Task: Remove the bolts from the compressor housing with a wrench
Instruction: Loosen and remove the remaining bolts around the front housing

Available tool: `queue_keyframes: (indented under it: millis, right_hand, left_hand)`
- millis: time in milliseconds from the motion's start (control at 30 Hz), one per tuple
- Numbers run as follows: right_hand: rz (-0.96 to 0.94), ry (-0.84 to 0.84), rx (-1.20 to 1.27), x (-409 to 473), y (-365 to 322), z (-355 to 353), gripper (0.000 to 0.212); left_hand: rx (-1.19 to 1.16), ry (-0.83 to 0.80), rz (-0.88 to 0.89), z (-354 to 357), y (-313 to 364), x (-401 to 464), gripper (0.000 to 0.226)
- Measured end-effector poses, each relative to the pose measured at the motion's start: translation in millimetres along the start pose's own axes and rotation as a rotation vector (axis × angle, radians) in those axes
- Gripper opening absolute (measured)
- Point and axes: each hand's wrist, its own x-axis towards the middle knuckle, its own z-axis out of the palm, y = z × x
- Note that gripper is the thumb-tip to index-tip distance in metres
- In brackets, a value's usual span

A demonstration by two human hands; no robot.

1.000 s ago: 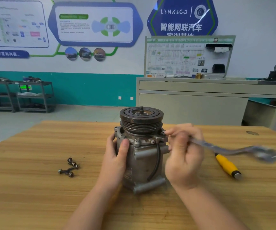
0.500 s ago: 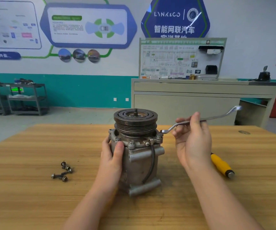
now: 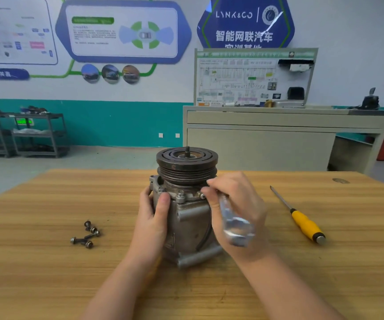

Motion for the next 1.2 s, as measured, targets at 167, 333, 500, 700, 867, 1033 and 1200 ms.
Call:
queue_keyframes:
  millis: [167, 333, 500, 700, 867, 1033, 1200]
  right_hand:
    - [0.705, 0.486, 0.465, 8, 5, 5, 0.015]
    - [1.426, 0.328, 0.904, 35, 46, -6, 0.020]
    - [1.274, 0.496, 1.128, 34, 44, -13, 0.023]
    - [0.934, 0.448, 0.572, 25, 28, -12, 0.017]
    - [0.706, 0.360, 0.395, 22, 16, -13, 0.011]
    - [0.344, 0.135, 0.208, 16, 4, -11, 0.021]
    - [0.017, 0.003, -0.047, 7, 0, -5, 0.018]
  left_hand:
    - [-0.032, 0.012, -0.017, 2, 4, -2, 0.052]
    - [-0.036, 0.026, -0.010, 3, 1, 0, 0.053]
    - [-0.038, 0.016, -0.009, 2, -1, 0, 0.060]
    - [-0.043, 0.009, -0.028, 2, 2, -2, 0.044]
    - [-0.021, -0.009, -0.031, -2, 3, -2, 0.055]
    - [-0.088, 0.021, 0.005, -3, 5, -5, 0.077]
    - [0.032, -0.019, 0.101, -6, 9, -6, 0.104]
